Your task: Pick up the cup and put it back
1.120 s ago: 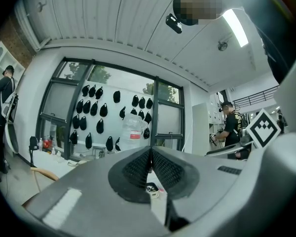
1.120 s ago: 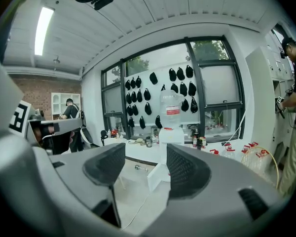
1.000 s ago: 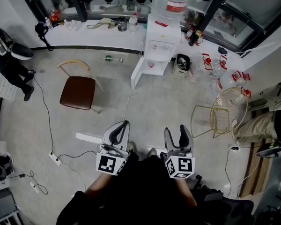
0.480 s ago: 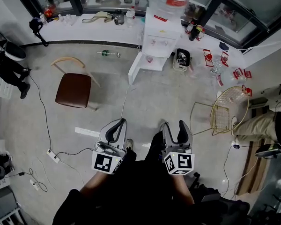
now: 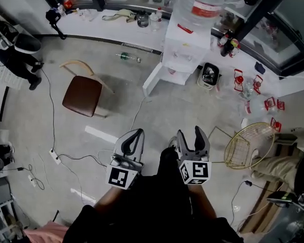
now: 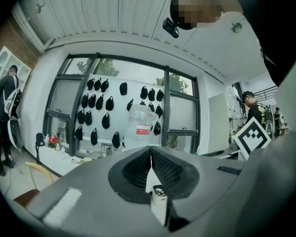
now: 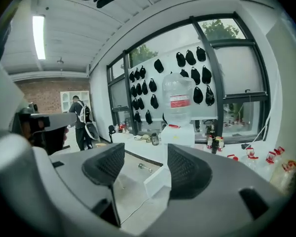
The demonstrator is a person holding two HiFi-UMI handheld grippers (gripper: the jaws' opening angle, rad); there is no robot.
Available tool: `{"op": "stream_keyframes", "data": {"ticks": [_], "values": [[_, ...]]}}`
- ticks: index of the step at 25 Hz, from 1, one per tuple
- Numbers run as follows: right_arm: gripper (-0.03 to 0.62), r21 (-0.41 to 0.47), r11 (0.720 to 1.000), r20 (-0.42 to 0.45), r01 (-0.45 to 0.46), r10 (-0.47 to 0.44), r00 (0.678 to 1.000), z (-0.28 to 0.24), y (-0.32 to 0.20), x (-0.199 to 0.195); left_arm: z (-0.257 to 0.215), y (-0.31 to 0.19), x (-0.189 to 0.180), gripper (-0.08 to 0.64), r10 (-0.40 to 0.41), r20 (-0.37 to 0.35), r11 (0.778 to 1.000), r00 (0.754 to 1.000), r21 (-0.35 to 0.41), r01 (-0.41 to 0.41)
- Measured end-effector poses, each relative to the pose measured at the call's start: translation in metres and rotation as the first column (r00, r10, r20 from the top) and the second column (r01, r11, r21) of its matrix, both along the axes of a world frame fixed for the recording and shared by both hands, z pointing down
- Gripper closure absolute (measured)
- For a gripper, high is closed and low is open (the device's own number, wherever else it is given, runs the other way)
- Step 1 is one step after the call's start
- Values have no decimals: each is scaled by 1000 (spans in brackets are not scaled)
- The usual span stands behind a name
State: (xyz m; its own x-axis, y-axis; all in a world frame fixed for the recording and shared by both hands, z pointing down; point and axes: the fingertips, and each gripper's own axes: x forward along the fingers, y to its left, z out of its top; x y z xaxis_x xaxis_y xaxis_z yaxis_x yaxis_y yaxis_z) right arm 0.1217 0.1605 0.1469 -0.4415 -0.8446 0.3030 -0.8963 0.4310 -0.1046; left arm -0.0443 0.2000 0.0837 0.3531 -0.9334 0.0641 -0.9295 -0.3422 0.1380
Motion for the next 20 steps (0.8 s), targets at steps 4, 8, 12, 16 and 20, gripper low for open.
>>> {"op": "stream_keyframes", "data": {"ticks": [4, 8, 12, 16, 20], "values": [[330, -4, 995, -13, 97, -97, 995, 8, -49, 21, 0, -37, 34, 552, -69, 0, 998, 998, 5, 69], [330, 2, 984, -1, 177, -177, 984, 17, -92, 34, 4, -68, 54, 552, -146, -4, 989, 989, 15, 146], [337, 6, 976, 3, 217, -217, 976, 34, -135, 32, 19, -102, 59, 552, -179, 18, 984, 984, 6, 179], [336, -16, 971, -9, 238, -239, 971, 56, -172, 18, 40, -138, 50, 552, -187, 20, 982, 982, -19, 187], [337, -16, 973, -36, 230, -231, 972, 85, -211, 2, 72, -182, 35, 552, -163, 17, 986, 987, -33, 163]]}}
